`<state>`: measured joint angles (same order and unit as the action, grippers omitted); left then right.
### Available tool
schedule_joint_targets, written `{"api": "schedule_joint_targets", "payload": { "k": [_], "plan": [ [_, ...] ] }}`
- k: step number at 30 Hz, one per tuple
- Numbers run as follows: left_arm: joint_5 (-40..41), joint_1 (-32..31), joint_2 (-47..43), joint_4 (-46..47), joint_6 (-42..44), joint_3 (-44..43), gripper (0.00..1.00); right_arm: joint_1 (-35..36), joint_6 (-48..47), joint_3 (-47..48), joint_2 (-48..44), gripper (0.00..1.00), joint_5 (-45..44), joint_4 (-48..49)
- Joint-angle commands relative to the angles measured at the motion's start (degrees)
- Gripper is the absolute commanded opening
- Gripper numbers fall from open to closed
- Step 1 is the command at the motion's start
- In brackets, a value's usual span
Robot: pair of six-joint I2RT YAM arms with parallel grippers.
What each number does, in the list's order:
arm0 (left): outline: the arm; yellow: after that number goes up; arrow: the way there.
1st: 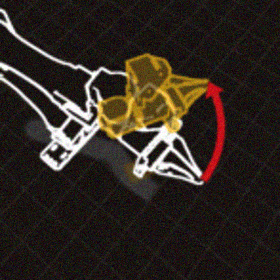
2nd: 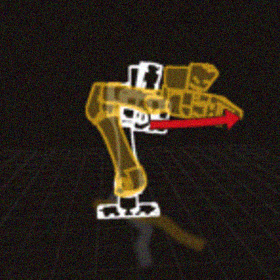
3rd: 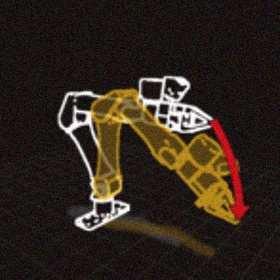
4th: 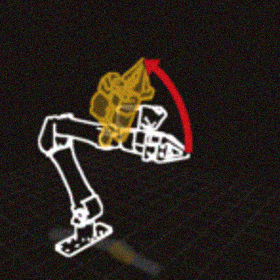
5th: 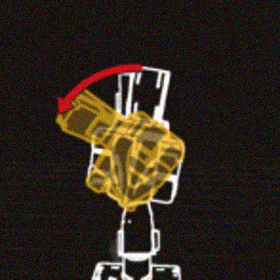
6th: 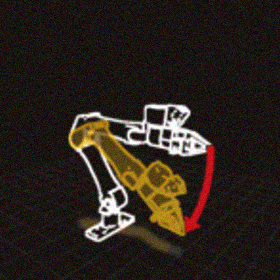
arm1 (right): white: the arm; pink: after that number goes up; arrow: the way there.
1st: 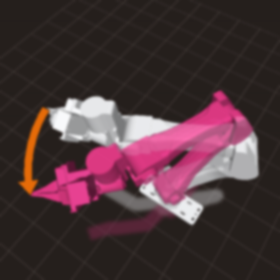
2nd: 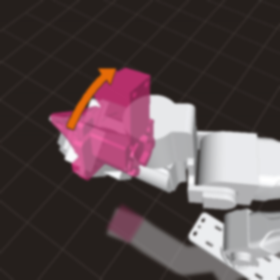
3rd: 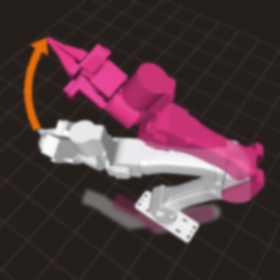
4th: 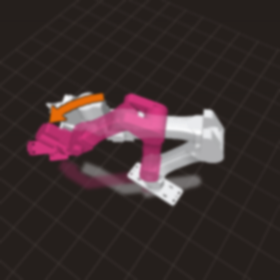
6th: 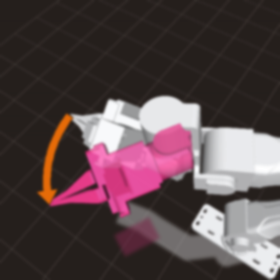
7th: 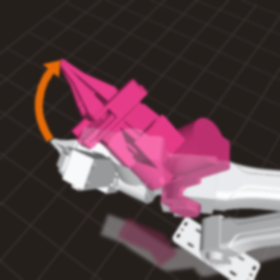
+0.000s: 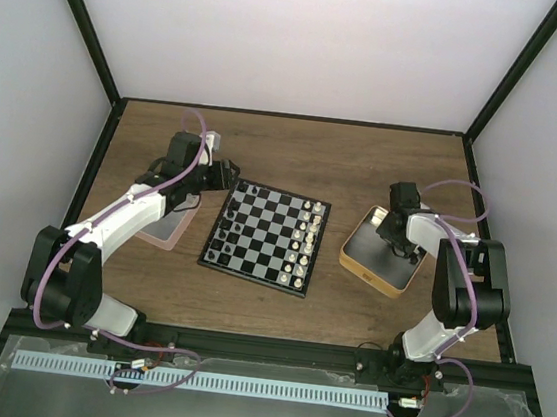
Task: Set up the chess pieces on the board
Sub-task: Pick up the chess piece from the storage box, then place the chess piece on the chessboard.
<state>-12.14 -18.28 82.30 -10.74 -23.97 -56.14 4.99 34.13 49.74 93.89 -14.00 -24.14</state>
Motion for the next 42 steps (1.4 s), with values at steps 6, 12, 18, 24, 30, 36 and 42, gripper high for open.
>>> {"api": "schedule_joint_targets", "payload": {
  "k": [6, 12, 18, 24, 30, 36, 42],
  "plan": [
    [-2.28, 0.31, -1.04, 2.0, -0.27, 0.31, 0.59, -0.04, -2.06, -1.13, -2.18, 0.1, 1.23, 1.95],
    [-8.97, 0.37, -2.58, 5.6, -1.34, 0.92, 0.62, 2.74, -6.31, -2.26, -13.27, 0.1, 9.38, 5.14],
    [-20.03, 0.29, -4.03, 10.32, -6.33, 1.3, 0.66, 6.46, -9.66, -5.05, -27.16, 0.1, 29.61, 14.36],
    [-31.4, -0.31, -6.78, 19.84, -18.71, 5.28, 0.72, 7.4, -8.2, -9.99, -33.5, 0.12, 60.0, 30.11],
    [-43.98, -2.85, -7.94, 45.3, -41.88, 12.66, 0.73, 10.57, -2.73, -12.81, -32.3, 0.15, 77.41, 47.23],
    [-46.04, -7.95, -8.16, 45.44, -46.9, 10.3, 0.74, 16.7, -9.91, -8.41, -29.31, 0.15, 80.65, 44.67],
    [-46.83, -9.5, -8.95, 46.07, -49.52, 10.1, 0.73, 19.81, -15.03, -4.55, -26.36, 0.15, 80.56, 39.25]
  ]
}}
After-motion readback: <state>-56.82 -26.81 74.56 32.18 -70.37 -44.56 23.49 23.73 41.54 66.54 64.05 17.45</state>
